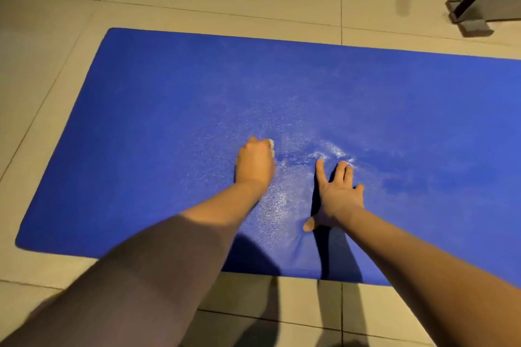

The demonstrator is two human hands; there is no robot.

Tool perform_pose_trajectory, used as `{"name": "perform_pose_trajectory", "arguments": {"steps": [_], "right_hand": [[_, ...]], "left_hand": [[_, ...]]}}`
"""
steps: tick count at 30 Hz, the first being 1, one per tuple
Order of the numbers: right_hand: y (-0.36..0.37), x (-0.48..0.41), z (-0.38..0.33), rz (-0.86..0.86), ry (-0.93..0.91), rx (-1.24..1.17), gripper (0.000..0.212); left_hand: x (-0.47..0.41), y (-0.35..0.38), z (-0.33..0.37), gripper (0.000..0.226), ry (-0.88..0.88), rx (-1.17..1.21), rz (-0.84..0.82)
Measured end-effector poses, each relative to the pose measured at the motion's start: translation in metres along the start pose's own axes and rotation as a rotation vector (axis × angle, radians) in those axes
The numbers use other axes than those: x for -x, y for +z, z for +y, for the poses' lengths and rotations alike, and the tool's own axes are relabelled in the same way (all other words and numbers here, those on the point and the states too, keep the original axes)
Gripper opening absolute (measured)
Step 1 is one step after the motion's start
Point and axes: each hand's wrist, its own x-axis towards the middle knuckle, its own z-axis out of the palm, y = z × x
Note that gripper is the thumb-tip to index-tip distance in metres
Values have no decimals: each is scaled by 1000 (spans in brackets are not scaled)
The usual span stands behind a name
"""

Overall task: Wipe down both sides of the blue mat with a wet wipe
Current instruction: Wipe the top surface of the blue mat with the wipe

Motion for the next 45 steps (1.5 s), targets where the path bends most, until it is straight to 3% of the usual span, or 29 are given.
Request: {"name": "perform_pose_trajectory", "arguments": {"steps": [4,6,8,10,12,15,19,22,24,28,30,33,37,42,45], "right_hand": [[-4,1,55,200,-164,-161,116],[-7,-5,96,281,-110,-157,103],[-5,-10,128,198,83,-147,125],[3,-15,140,40,215,-133,152],[8,-22,141,-4,223,-106,159],[5,-26,135,-5,230,-94,162],[6,-28,135,-7,223,-69,161],[8,-29,136,-12,213,-58,161],[7,-31,135,-16,211,-53,161],[5,-32,134,-38,206,-44,162],[4,-32,134,-43,204,-36,161],[2,-32,132,-41,200,-27,161],[1,-32,132,-48,209,-35,163],[5,-30,135,-10,192,-40,161],[5,-30,135,-13,191,-54,160]], "left_hand": [[20,31,43,15,223,7,-86],[16,28,35,17,257,-16,-86],[8,17,12,20,190,-59,-5],[1,1,-19,17,-17,-58,130],[-2,-9,-42,17,-196,-39,224],[1,-5,-26,15,-294,38,251],[7,27,55,41,-211,163,176],[17,57,112,23,-139,243,61],[26,68,133,4,9,226,-30],[20,59,111,7,239,82,-42],[11,46,75,12,163,10,43],[7,24,18,11,-94,-9,212],[13,36,36,17,-226,29,287],[29,81,130,18,-11,164,68],[34,88,160,17,193,83,-82]]}}
